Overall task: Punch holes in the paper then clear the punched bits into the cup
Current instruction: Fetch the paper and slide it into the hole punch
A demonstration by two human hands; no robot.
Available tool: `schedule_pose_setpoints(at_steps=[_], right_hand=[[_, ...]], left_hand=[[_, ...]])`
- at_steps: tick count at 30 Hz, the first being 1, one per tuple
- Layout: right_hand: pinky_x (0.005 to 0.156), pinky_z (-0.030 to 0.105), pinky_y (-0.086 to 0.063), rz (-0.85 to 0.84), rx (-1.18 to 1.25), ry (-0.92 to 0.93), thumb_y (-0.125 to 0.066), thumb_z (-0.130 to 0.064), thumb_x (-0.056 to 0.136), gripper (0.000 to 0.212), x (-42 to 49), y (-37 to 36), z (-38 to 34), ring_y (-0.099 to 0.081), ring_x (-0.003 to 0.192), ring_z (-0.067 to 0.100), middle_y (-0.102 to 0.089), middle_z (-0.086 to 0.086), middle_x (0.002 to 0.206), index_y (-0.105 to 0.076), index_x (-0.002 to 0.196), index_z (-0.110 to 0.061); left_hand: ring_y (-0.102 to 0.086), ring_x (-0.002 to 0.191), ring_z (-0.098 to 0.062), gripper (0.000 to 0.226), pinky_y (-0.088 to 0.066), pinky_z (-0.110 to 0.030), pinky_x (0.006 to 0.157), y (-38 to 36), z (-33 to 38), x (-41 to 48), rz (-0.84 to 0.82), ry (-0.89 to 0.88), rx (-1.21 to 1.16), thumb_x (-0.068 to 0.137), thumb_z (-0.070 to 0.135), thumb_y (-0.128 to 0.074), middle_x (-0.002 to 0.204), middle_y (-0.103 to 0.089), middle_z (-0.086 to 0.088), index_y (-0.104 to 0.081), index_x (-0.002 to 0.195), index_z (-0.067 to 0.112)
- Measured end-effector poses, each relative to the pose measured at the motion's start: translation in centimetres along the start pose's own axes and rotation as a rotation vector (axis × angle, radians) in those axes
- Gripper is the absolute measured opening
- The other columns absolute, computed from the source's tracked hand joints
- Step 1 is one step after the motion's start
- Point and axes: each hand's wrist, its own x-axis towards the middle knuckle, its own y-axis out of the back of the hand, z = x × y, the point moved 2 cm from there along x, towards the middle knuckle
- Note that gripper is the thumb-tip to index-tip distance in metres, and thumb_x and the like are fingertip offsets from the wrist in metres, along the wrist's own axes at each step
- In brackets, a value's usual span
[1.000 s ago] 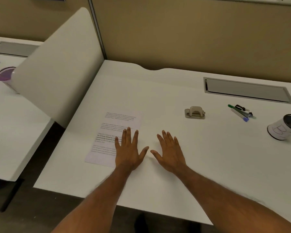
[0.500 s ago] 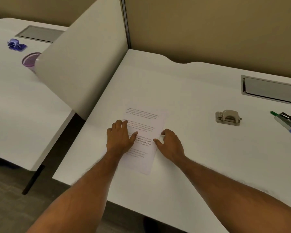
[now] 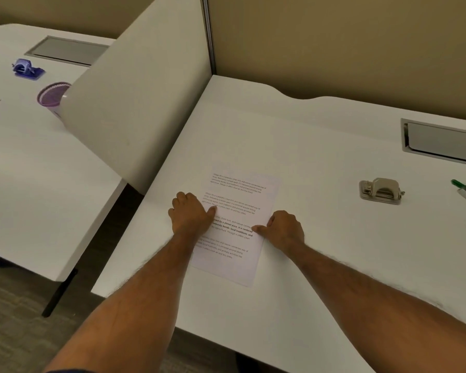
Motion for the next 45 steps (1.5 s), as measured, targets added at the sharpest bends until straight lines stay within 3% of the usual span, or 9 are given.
schedule_pose_setpoints(at_steps=[12,25,29,35,39,45], right_hand=[[0.067,0.030,-0.048,-0.004,0.015,-0.022,-0.077,-0.052,0.072,0.046,-0.4,0.0,-0.4,-0.064,0.087,0.027,-0.068,0.003,0.093,-0.060,0.089,-0.012],[0.067,0.029,-0.046,0.003,0.024,-0.024,-0.077,-0.052,0.072,0.045,-0.4,-0.1,-0.5,-0.064,0.088,0.026,-0.068,0.002,0.094,-0.059,0.089,-0.014],[0.068,0.029,-0.048,0.003,0.024,-0.017,-0.076,-0.053,0.072,0.046,-0.4,0.0,-0.4,-0.064,0.088,0.026,-0.068,0.003,0.093,-0.059,0.089,-0.014],[0.070,0.031,-0.049,0.009,0.027,-0.009,-0.077,-0.053,0.071,0.047,-0.3,-0.1,-0.2,-0.064,0.089,0.026,-0.068,0.003,0.093,-0.060,0.090,-0.013],[0.069,0.031,-0.049,0.026,0.029,-0.002,-0.076,-0.053,0.071,0.045,-0.3,-0.1,-0.2,-0.064,0.086,0.025,-0.068,0.002,0.090,-0.059,0.086,-0.014],[0.057,0.027,-0.039,0.042,0.149,0.024,-0.076,-0.055,0.069,0.042,-0.5,-0.3,0.6,-0.058,0.074,0.018,-0.061,-0.007,0.078,-0.050,0.076,-0.022]], left_hand=[[-0.055,0.116,-0.031,0.082,-0.048,-0.041,0.092,0.6,0.6,1.2,-0.140,0.140,-0.176,0.071,0.056,-0.078,0.125,-0.054,-0.014,-0.047,0.128,0.006],[-0.067,0.095,-0.028,0.060,-0.057,-0.041,0.084,1.5,0.5,1.6,-0.249,0.152,-0.251,0.071,0.045,-0.082,0.112,-0.067,-0.008,-0.062,0.115,0.009],[-0.066,0.089,-0.025,0.052,-0.055,-0.035,0.072,1.6,0.7,1.6,-0.219,0.092,-0.202,0.077,0.045,-0.075,0.108,-0.067,-0.004,-0.061,0.116,0.013],[-0.062,0.101,-0.026,0.037,-0.046,-0.033,0.075,1.0,0.0,1.6,-0.204,-0.044,-0.321,0.097,0.035,-0.053,0.127,-0.062,-0.008,-0.048,0.125,0.011],[-0.060,0.113,-0.029,0.036,-0.051,-0.038,0.089,0.8,-0.3,1.6,-0.272,-0.054,-0.453,0.100,0.026,-0.049,0.132,-0.058,-0.010,-0.045,0.132,0.011],[-0.063,0.101,-0.024,0.029,-0.053,-0.034,0.080,0.1,-1.4,1.3,-0.309,-0.065,-0.597,0.101,0.021,-0.048,0.124,-0.061,-0.007,-0.047,0.128,0.012]])
